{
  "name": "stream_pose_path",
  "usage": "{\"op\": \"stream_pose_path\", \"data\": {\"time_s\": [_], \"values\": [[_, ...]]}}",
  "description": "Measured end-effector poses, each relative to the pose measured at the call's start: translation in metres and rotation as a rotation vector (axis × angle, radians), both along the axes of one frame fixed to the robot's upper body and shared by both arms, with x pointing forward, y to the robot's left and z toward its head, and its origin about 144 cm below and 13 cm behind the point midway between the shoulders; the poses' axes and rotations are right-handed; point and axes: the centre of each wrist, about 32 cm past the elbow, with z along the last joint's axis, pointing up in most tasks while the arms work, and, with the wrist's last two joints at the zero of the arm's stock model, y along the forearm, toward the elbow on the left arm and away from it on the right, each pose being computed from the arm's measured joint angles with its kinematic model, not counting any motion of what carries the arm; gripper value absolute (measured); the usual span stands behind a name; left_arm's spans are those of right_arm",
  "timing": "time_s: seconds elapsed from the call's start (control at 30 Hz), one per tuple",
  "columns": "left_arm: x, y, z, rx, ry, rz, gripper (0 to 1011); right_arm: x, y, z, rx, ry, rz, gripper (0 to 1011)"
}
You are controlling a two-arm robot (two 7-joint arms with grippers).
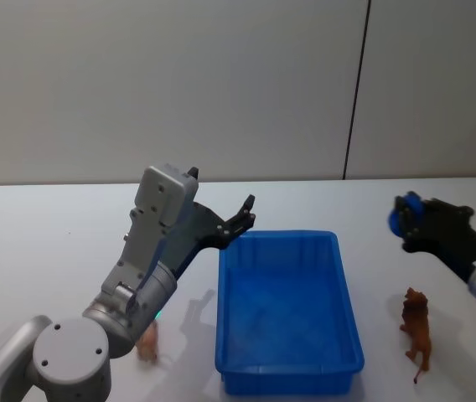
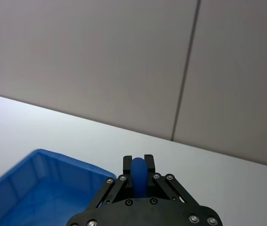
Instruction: Pick up the two dolls from the table and place them into the box.
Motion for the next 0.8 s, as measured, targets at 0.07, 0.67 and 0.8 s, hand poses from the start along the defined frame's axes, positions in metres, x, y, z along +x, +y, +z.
{"op": "stream_pose_path", "data": {"time_s": [0.07, 0.67, 0.8], "values": [[0.0, 0.0, 0.0, 0.0, 0.0, 0.0, 1001, 0.001, 0.007, 0.003, 0.005, -0.006, 0.03, 135], [0.0, 0.0, 0.0, 0.0, 0.0, 0.0, 1001, 0.005, 0.051, -0.008, 0.017, 0.072, 0.186, 152], [0.0, 0.0, 0.0, 0.0, 0.0, 0.0, 1001, 0.005, 0.059, -0.014, 0.014, 0.103, 0.208, 286]]}}
